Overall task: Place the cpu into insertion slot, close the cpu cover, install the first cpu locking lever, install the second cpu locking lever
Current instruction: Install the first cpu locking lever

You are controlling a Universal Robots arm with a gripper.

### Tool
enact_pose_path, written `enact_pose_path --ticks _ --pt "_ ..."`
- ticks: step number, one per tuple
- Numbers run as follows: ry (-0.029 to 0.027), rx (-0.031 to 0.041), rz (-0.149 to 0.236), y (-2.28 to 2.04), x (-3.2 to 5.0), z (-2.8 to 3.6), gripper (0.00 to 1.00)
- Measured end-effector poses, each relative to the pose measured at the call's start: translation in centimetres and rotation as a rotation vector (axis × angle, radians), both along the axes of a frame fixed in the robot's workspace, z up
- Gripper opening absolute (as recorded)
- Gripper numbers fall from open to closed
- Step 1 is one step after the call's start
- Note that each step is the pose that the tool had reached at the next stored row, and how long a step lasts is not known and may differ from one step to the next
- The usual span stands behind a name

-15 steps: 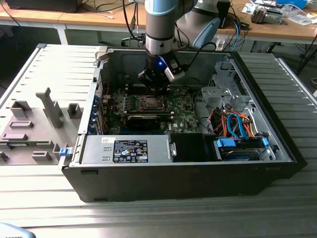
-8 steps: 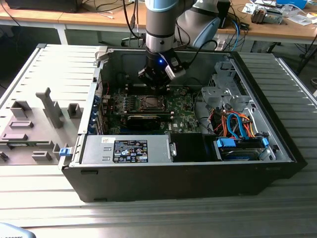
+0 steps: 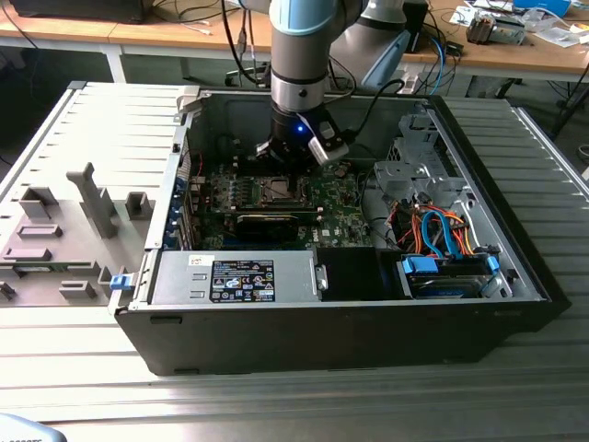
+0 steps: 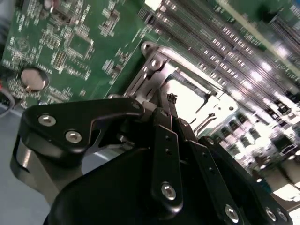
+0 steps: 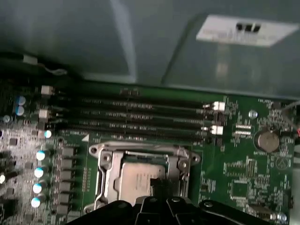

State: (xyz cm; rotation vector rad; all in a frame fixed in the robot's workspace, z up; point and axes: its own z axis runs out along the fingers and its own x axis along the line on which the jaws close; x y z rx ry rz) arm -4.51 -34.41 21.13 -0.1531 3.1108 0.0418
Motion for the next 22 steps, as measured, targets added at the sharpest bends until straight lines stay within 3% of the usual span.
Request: enact_pose_path --ticks 2,6,10,14,22 --pt "0.0001 -0.0028 0.0 -0.25 0.0 0.08 0.11" --pt "0.0 -0.0028 0.0 -0.26 0.0 1.58 0.11" --pt "0.0 -0.0027 0.0 -0.26 0.0 2.4 0.11" --pt "0.0 -0.0027 0.0 -0.26 0.0 2.81 0.11" --pt "0.0 -0.0028 0.0 -0.26 0.0 2.82 0.11"
